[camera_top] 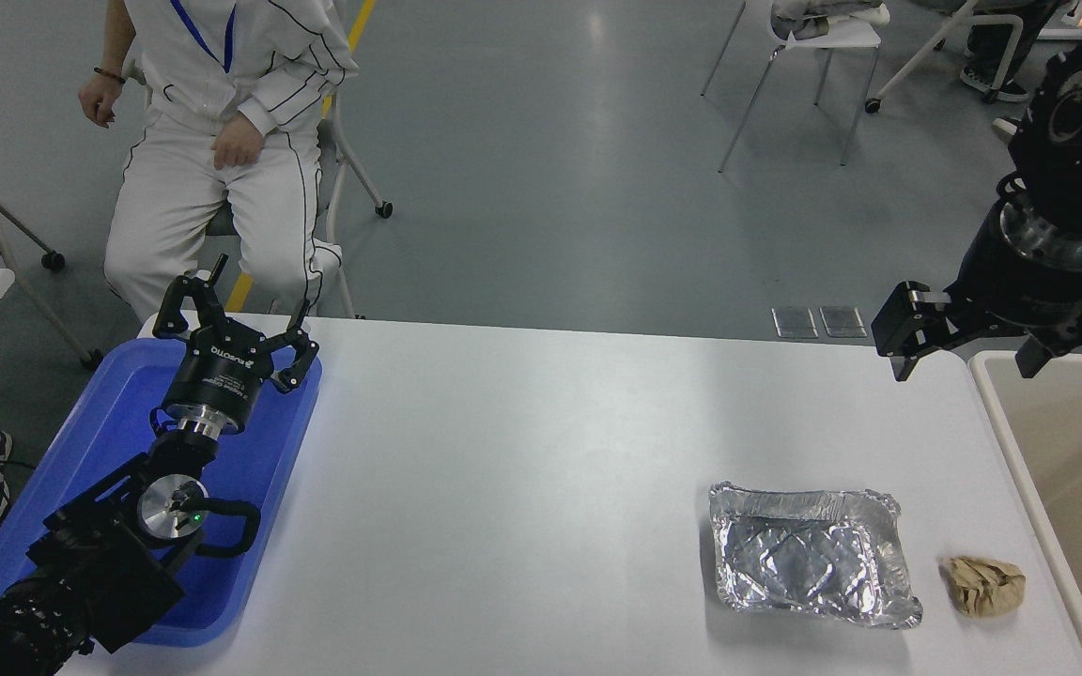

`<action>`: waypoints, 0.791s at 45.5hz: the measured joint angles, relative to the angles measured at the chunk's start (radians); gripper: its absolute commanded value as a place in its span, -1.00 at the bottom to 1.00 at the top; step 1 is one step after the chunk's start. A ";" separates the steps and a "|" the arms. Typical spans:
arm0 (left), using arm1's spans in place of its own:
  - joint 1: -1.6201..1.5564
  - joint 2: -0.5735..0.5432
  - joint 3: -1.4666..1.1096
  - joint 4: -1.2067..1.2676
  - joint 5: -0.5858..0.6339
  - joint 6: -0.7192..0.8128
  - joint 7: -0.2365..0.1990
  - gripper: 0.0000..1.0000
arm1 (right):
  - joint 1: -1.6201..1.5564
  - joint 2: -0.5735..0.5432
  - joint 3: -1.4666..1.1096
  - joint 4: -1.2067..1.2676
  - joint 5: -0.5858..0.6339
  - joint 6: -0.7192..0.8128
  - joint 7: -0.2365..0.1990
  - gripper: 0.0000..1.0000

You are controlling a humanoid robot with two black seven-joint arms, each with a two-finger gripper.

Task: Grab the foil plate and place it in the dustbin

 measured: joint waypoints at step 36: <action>0.000 0.000 0.000 0.000 0.000 0.000 0.000 1.00 | -0.011 0.000 0.001 -0.013 0.009 0.000 0.000 1.00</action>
